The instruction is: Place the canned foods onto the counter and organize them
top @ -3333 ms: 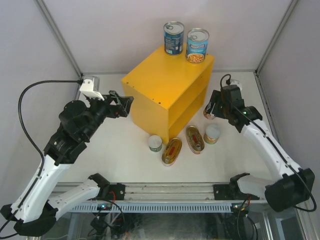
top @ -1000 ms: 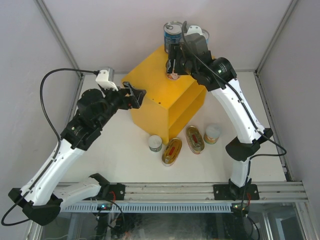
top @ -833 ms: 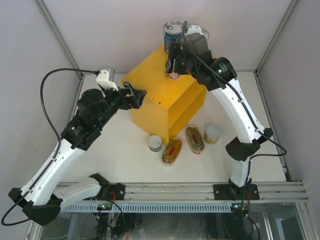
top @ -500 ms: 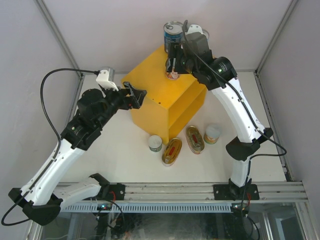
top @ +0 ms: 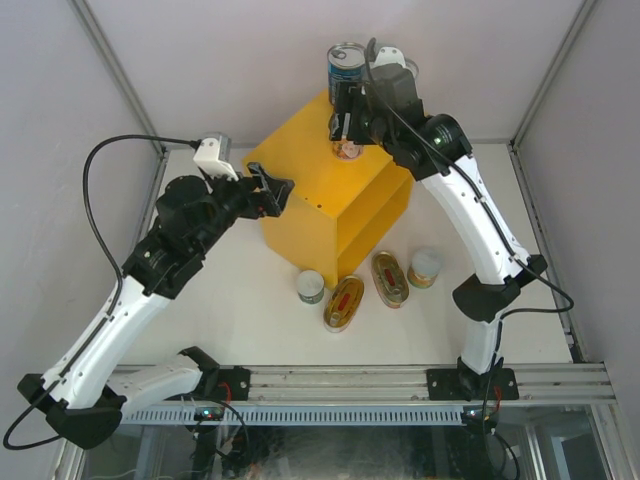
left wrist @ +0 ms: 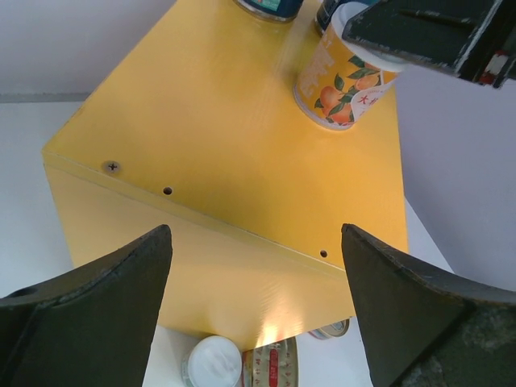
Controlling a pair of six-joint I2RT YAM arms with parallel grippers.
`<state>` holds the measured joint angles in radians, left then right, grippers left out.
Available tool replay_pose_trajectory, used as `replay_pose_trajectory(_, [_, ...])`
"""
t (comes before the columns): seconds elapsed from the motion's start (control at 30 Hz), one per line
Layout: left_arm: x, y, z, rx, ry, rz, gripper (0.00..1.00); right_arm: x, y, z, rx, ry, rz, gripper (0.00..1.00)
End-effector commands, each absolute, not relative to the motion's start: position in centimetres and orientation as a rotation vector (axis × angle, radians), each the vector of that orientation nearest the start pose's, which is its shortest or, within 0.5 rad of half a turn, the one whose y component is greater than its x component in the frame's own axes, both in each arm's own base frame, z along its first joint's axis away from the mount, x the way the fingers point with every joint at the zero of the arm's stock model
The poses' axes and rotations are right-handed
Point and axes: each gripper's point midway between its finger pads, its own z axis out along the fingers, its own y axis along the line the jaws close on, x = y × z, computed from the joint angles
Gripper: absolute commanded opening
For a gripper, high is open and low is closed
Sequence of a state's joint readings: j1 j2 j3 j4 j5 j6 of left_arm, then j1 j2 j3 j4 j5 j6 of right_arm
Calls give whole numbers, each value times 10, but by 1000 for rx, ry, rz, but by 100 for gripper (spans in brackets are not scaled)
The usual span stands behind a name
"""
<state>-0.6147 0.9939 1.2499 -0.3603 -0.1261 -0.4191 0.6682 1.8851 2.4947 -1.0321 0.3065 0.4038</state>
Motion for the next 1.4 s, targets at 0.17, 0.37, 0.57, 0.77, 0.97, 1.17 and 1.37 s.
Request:
replay_pose_trajectory(0.17, [272, -186, 457, 98, 1549, -705, 87, 372, 248, 478, -32, 1797, 457, 71])
replay_pose_trajectory(0.37, [272, -191, 460, 125, 1546, -709, 85, 357, 234, 488, -12, 1765, 466, 70])
replay_pose_trajectory(0.57, [271, -200, 460, 158, 1555, -716, 83, 349, 225, 474, 0, 1787, 451, 67])
replay_pose_trajectory(0.77, [271, -199, 458, 166, 1559, -701, 83, 337, 214, 449, 24, 1801, 454, 29])
replay_pose_trajectory(0.97, [273, -201, 453, 170, 1571, -699, 83, 340, 217, 426, 20, 1845, 457, 6])
replay_pose_trajectory(1.17, [274, -202, 449, 177, 1579, -693, 83, 353, 223, 416, 24, 1862, 458, 1])
replay_pose_trajectory(1.37, [274, -201, 443, 190, 1592, -676, 83, 366, 229, 411, 17, 1876, 466, 0])
